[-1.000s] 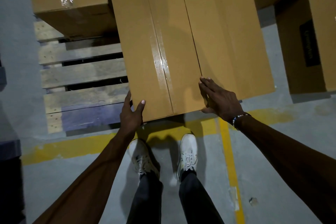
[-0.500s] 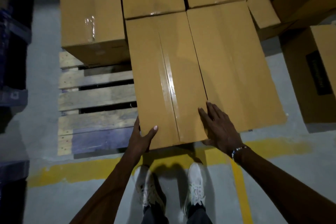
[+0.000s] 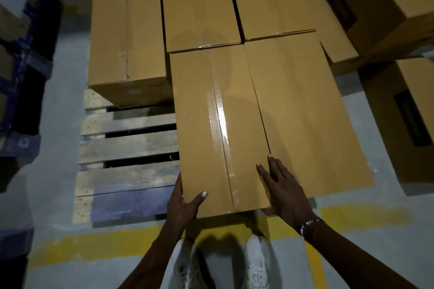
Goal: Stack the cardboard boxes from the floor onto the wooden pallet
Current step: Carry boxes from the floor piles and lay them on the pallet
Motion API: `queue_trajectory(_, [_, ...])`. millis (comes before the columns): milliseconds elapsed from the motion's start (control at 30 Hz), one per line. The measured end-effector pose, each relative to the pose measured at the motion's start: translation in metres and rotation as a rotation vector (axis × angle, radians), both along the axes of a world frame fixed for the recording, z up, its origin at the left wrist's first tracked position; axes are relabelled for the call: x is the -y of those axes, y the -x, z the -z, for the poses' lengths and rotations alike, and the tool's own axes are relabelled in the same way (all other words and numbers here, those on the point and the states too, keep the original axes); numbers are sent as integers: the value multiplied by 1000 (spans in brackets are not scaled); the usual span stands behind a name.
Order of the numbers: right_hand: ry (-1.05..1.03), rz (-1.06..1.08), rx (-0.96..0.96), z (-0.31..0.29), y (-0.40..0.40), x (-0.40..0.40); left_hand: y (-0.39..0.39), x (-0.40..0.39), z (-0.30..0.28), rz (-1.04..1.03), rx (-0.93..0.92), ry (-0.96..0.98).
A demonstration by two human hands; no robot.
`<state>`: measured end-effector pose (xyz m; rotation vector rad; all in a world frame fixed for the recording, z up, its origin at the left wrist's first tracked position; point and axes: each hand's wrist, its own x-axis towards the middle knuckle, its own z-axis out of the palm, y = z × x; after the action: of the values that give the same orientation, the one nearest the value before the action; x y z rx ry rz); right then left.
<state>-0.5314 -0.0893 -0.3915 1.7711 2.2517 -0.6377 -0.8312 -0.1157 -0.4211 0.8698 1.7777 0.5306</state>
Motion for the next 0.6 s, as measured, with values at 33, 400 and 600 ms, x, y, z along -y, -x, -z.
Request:
queue_trajectory(33, [-6,3,-6,0,0,1,0,-1,0,10,-11,-2])
queue_trajectory(400, [-25,5,-35,1,-4,0,3,-6,0,41,-12,-14])
queue_trajectory(600, [-43,-24,-34,5,-7,1,4,-6,3,38,-14,-22])
